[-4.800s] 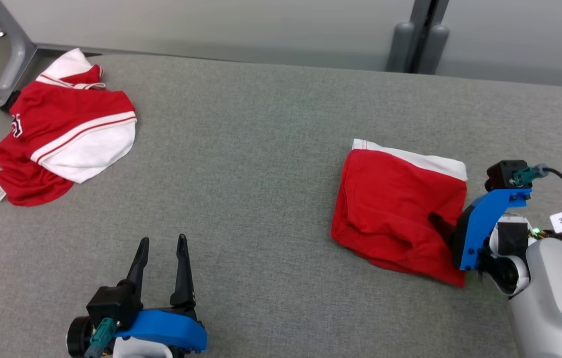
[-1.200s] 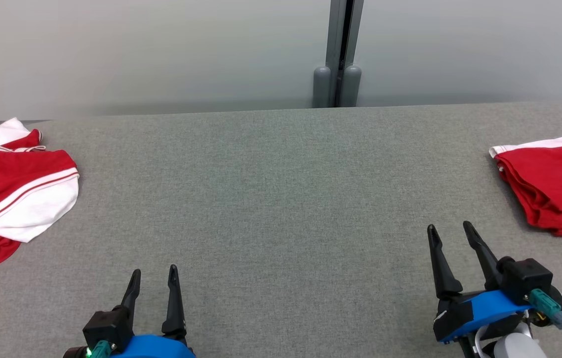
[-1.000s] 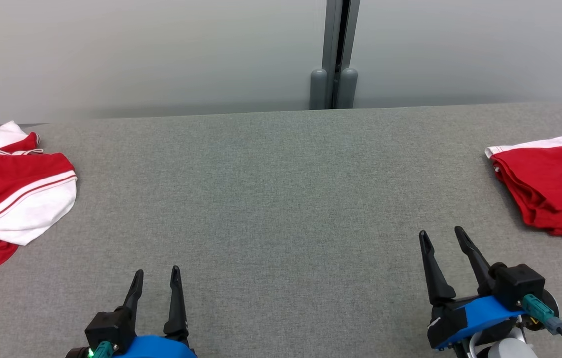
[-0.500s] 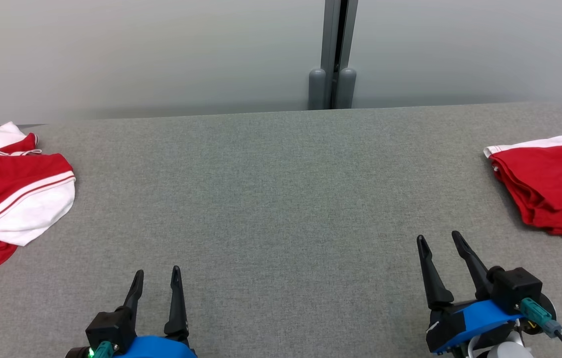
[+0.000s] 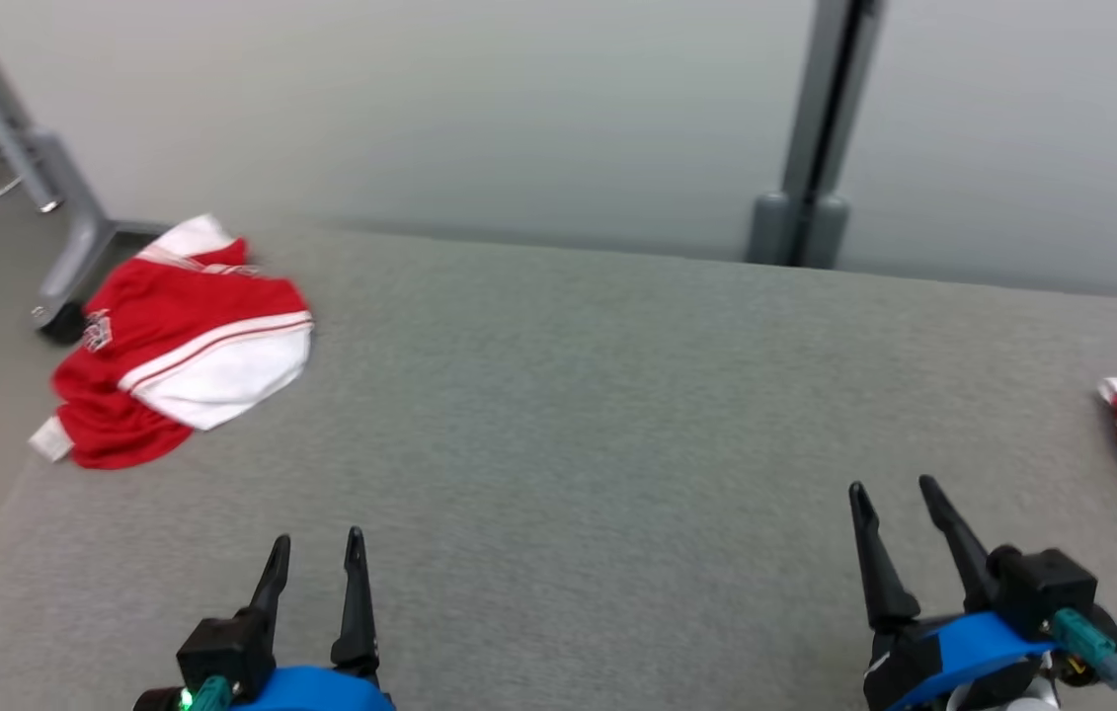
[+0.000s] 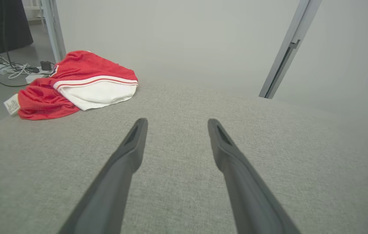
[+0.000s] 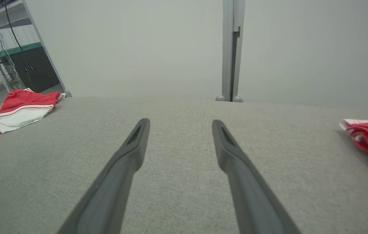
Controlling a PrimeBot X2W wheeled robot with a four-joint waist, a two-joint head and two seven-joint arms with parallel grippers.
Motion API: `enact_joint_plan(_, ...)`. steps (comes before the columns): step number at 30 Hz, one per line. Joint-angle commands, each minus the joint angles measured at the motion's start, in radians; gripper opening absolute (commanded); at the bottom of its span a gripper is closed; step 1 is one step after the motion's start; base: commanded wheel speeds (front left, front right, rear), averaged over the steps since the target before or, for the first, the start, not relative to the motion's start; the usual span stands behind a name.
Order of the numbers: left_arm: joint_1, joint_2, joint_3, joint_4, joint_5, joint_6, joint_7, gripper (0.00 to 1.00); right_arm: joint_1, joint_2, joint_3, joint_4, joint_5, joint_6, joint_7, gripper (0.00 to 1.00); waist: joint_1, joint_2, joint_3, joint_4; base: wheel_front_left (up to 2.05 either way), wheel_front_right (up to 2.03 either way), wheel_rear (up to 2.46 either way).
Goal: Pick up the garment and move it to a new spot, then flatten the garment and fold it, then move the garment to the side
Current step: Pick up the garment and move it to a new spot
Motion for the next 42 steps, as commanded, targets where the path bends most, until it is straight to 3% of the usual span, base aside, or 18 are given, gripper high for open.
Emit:
enact_joint_plan(1,0.004,0.006,0.007,-0.003,-0.003,0.004,-0.004,1.00,0.017,-0.001,0.004,-0.004,0.002,0.000,0.002,1.00,0.0000,0.0000,0.017,0.050,0.00,0.00,0.00)
enact_joint_plan(7,0.018,0.018,0.013,-0.015,-0.008,0.010,-0.004,1.00,0.022,-0.001,0.035,-0.005,0.016,0.000,0.012,1.00,0.0000,0.0000,0.007,0.169,0.00,0.00,0.00)
enact_joint_plan(12,0.032,0.024,0.021,-0.023,-0.016,0.013,-0.004,1.00,0.027,-0.001,0.055,-0.003,0.020,0.000,0.016,1.00,0.0000,0.0000,0.003,0.222,0.00,0.00,0.00)
enact_joint_plan(21,0.035,0.020,0.038,-0.039,-0.024,0.023,-0.005,1.00,0.013,-0.001,0.064,-0.016,0.003,0.000,0.026,1.00,0.0000,0.0000,0.017,0.217,0.00,0.00,0.00)
enact_joint_plan(26,0.021,0.032,0.111,-0.094,-0.032,0.041,-0.005,1.00,-0.005,-0.001,0.049,-0.061,-0.023,0.000,0.046,1.00,0.0000,0.0000,0.045,0.183,0.00,0.00,0.00)
enact_joint_plan(29,-0.017,0.063,0.159,-0.140,-0.022,0.050,-0.005,1.00,-0.015,-0.001,0.030,-0.104,-0.049,0.000,0.065,1.00,0.0000,0.0000,0.080,0.161,0.00,0.00,0.00)
enact_joint_plan(35,-0.224,0.198,0.238,-0.193,-0.017,0.035,0.046,1.00,-0.055,-0.001,-0.012,-0.211,-0.120,0.000,0.127,1.00,0.0000,0.0000,0.186,0.121,0.00,0.00,0.00)
enact_joint_plan(42,-0.575,0.315,0.255,-0.042,-0.067,-0.037,0.216,1.00,-0.122,-0.001,-0.009,-0.342,-0.177,0.000,0.196,1.00,0.0000,0.0000,0.343,0.062,0.00,0.00,0.00)
